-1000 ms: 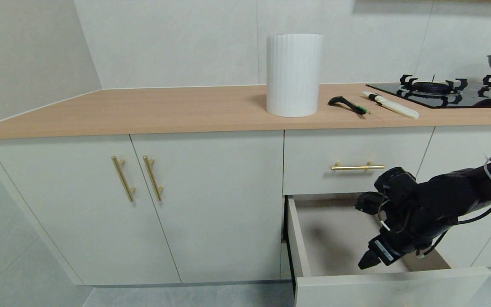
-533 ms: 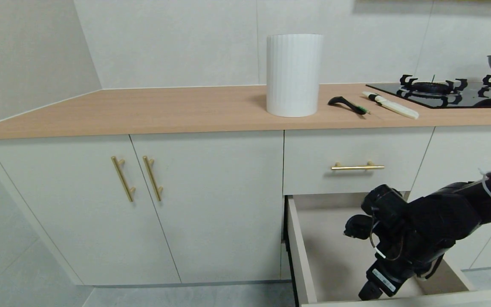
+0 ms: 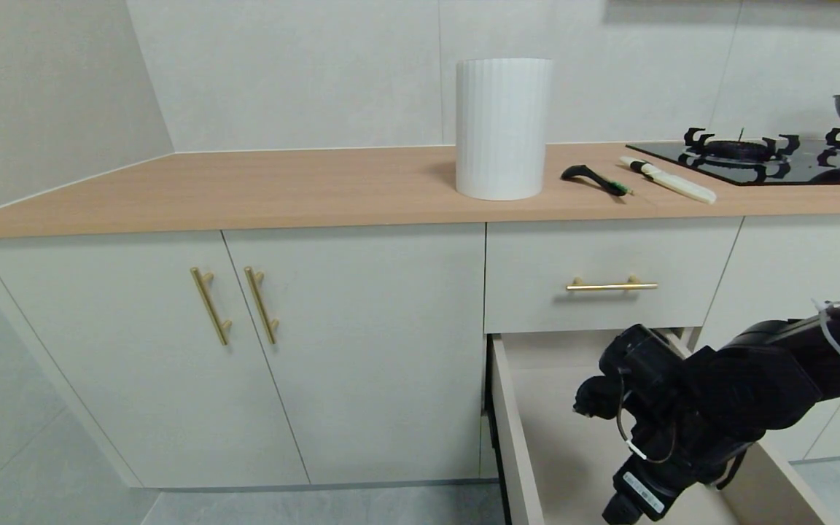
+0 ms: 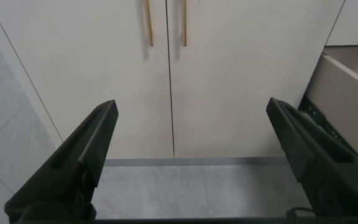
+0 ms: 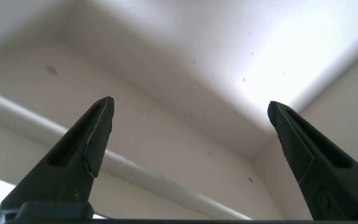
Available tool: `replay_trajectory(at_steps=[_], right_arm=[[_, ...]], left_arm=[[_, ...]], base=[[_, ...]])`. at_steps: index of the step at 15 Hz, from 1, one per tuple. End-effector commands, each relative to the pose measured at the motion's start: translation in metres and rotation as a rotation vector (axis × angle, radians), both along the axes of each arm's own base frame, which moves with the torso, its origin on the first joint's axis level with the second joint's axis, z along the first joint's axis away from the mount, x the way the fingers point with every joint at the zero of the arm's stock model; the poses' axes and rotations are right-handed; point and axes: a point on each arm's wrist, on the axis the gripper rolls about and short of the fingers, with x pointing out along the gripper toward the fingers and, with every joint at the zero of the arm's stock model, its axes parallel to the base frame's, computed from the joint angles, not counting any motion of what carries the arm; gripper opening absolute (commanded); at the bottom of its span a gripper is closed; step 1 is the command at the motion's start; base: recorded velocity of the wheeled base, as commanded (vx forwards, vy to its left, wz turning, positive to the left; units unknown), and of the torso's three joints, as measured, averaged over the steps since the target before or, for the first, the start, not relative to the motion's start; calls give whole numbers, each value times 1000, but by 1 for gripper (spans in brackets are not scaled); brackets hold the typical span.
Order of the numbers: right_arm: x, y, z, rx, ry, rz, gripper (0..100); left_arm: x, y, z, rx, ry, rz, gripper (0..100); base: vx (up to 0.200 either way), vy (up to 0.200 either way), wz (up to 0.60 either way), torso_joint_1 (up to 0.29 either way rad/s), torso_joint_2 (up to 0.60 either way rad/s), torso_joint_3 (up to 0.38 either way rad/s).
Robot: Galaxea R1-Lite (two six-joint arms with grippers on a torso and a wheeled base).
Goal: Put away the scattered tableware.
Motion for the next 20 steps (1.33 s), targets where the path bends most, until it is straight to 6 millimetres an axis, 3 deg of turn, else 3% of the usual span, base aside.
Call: replay_trajectory(at_steps=[1,7,9,14,20], right_arm=[[8,4,18,64,-63,-75,100],[32,-36,77,254,-343,-304,100],[32,-48,88,274,-384,-335,100],[36,-52,96,303,-462,-350,100],[35,-52,94,301,-464,-351,100]], left_arm=[[0,0,0,0,1,1,100],[0,0,0,-2,1,1,100],[0,0,0,0,1,1,100],[0,0,0,0,1,1,100],[0,0,0,0,1,1,100]], base=[[0,0,0,0,0,0],[0,0,0,0,0,0],[0,0,0,0,0,0],[0,0,0,6,-25,-21],[0,0,0,102,-371,-285]])
